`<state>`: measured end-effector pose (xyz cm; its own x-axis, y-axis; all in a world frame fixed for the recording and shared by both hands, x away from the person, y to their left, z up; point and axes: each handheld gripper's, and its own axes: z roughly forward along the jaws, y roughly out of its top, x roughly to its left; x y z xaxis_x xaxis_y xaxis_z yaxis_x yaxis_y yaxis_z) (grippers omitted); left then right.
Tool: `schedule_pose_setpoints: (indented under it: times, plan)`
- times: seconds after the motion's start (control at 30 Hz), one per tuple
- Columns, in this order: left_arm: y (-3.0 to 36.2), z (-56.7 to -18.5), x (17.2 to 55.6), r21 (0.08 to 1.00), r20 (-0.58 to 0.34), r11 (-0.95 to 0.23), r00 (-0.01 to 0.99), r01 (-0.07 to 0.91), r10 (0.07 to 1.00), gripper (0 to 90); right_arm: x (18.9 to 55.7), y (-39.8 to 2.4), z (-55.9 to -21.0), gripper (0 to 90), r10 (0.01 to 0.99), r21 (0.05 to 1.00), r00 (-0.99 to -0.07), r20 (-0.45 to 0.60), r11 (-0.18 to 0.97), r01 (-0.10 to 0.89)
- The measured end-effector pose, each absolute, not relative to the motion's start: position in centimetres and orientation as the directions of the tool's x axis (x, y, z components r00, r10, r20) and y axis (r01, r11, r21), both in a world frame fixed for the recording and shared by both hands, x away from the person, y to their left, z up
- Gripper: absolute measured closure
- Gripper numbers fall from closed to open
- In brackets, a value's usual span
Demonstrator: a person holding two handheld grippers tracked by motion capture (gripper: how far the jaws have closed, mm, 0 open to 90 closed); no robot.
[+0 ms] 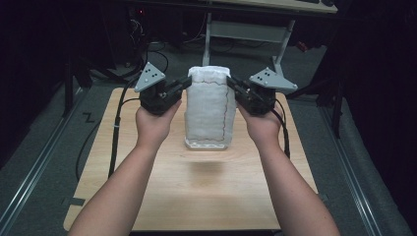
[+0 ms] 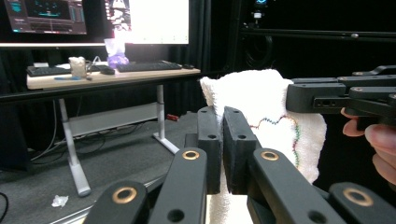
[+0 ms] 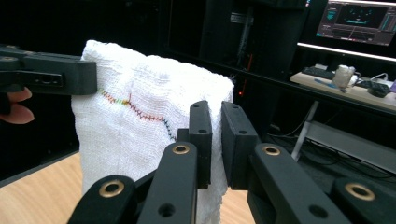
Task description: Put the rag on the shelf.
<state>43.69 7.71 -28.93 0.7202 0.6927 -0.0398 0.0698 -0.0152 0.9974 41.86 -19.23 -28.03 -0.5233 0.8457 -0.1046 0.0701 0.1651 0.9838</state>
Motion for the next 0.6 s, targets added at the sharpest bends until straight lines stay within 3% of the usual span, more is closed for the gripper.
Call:
schedule_pose_setpoints:
  times: [0.6]
  plan:
    - [7.3,-28.8,48.0,0.996,-0.037,-0.028,0.706,0.080,0.707,86.7,46.4,-19.7,-28.5,83.6,0.850,0.984,-0.525,-0.039,0.123,0.126]
